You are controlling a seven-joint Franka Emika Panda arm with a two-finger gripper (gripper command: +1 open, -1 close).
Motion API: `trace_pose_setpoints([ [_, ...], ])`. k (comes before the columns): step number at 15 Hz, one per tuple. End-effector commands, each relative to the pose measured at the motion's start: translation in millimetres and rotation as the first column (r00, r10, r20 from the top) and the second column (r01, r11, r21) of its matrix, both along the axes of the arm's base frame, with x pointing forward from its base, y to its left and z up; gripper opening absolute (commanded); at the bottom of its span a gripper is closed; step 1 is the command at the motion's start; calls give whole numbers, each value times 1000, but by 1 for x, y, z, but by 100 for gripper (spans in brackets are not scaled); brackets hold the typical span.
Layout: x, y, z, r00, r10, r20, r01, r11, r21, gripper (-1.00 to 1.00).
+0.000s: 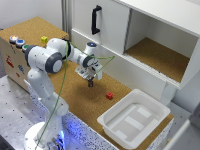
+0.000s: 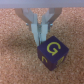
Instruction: Slide the purple block to the right
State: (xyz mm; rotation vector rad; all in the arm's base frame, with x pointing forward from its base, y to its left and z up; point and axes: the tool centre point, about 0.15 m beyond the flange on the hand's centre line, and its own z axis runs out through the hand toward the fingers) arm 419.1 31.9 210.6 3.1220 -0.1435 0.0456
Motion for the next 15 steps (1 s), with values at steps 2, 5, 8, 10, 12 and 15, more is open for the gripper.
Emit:
trace_pose_setpoints([
  [2,-14,20,24,994,67,91,-75,993,89,-100],
  [5,-23,35,27,985,151,83,-160,979,123,-100],
  [8,-41,30,19,969,240,62,-246,963,115,-100],
  [10,-46,21,12,965,259,51,-263,959,108,-100],
  [12,-45,13,6,964,261,50,-265,958,108,-100],
  [15,-42,-3,-3,964,264,42,-267,959,92,-100],
])
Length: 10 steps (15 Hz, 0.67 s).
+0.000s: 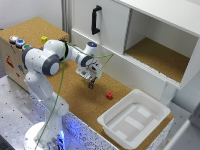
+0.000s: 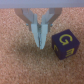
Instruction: Slide the purple block to the right
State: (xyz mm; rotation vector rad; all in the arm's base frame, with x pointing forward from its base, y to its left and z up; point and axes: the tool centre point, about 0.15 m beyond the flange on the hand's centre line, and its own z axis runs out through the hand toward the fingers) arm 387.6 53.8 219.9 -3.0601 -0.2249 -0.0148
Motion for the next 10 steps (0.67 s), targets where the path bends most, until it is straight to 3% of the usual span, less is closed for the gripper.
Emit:
trace_pose_setpoints([
  [1,-9,-31,-14,998,23,50,-24,1000,18,-100],
  [10,26,-71,-15,996,-41,79,42,999,-20,-100],
])
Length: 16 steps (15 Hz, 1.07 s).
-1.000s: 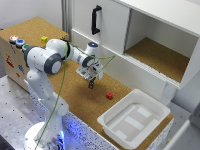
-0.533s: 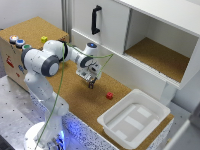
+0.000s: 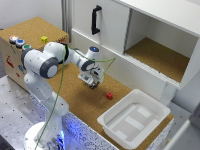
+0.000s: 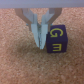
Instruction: Slide the purple block to the right
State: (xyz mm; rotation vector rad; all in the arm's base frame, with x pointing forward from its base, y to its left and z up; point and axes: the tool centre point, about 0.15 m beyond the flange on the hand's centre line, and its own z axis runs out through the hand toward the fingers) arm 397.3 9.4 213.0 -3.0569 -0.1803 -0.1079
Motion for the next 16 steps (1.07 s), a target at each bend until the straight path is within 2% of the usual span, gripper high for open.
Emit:
trace_pose_setpoints([
  [1,18,-32,-8,1000,-21,21,22,999,-38,-100],
  [6,28,-62,-12,994,-111,14,112,992,-64,-100],
  [11,34,-65,-12,987,-160,8,160,984,-82,-100],
  [13,30,-54,2,987,-159,22,160,986,-48,-100],
  [15,22,-45,27,984,-179,3,179,984,-8,-100],
  [16,17,-44,38,981,-195,6,195,981,-22,100],
])
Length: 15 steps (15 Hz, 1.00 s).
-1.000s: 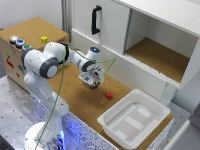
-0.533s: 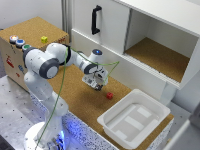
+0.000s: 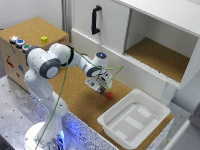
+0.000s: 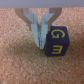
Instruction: Slide the purple block to the right
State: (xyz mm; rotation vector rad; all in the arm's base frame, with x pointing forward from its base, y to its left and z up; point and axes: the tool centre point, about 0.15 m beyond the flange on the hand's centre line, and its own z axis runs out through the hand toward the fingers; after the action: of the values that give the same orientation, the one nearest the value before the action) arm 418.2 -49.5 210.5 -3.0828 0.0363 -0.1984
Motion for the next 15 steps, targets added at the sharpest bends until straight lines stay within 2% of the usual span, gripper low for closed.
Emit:
trace_pose_setpoints([
  [1,-6,14,52,997,-75,-34,75,997,16,100],
  [5,-20,15,103,990,-130,54,129,991,17,100],
  [6,-23,17,111,988,-144,56,143,990,9,100],
  [15,-23,17,111,988,-144,56,143,990,9,100],
])
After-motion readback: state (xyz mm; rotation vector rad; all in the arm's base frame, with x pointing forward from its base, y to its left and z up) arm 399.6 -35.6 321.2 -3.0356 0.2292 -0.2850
